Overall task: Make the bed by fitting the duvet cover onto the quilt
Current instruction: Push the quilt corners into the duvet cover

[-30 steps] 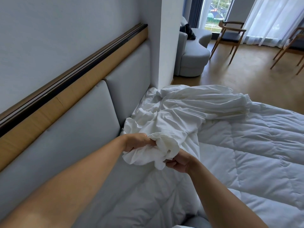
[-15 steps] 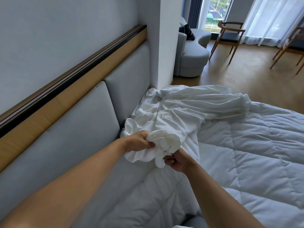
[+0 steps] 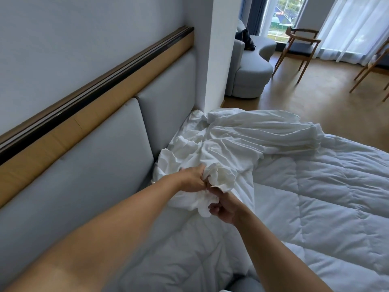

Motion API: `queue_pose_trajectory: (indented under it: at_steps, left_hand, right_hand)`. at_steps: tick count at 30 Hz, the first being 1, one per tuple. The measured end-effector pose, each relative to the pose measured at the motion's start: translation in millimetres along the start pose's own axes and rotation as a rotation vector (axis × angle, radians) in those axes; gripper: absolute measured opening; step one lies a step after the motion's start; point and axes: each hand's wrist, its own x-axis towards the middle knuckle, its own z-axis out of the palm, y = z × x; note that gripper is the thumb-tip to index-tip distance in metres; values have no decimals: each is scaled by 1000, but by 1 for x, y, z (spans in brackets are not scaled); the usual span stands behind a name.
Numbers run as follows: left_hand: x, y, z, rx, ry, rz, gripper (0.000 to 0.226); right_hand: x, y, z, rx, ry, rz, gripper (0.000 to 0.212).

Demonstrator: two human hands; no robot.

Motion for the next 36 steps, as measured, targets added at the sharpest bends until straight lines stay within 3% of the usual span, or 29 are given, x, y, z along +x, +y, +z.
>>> queue_pose_trajectory:
  at_steps: [1,3,4,6,7,9,11,15,19,21,25,29,31,32,34,36]
  left_hand:
    - [0,-3,3,109,49,-27,55]
    - [-7,-8,17,83,262,-45,86]
    - [-12,-14,30,-18,462,-59,89]
    - [-16,-36,69,-246,800,-222,71]
    - [-18,-47,90,-412,804,-363,58]
    - [-18,-58,128,-939,527,-563,30]
    - [-11,-60,143,-1420,321,-582,15]
    - [30,-70,126,-2009,361,-513,41]
    - [65,-86,102,-2392,378,-433,40]
    - [81,-101,99,-2427,437,-444,44]
    - [93,-135,97,-2420,484,-460,28]
    - [64,-157,89,-2468,799,-461,29]
    - [34,-147,96,-2152,965,-581,19]
    - [16,-135,105,-1926,1023,-554,17]
    - [-15,-102,126,-1507,1015,-297,26]
    - [-33,-69,144,-1202,830,-43,32]
  right_hand:
    - [3,0,0,24,35,-28,11]
    - [8,-3,-2,121,110,-88,12]
    - [10,-6,-3,195,137,-115,11]
    - [12,-14,-8,420,137,-134,8]
    - [12,-17,-10,546,119,-107,15]
    - [10,-22,-11,715,101,-18,28]
    - [9,-23,-11,739,127,45,34]
    - [11,-20,-9,685,187,88,31]
    - [13,-21,-11,547,258,52,27]
    - [14,-23,-14,445,310,16,25]
    - [16,-23,-20,289,364,-8,17]
    - [21,-24,-19,204,435,-39,15]
    - [25,-24,-16,198,458,-47,13]
    - [27,-24,-13,193,465,-53,11]
    - [31,-21,-8,148,466,-60,8]
    - [34,-16,1,33,445,-44,6]
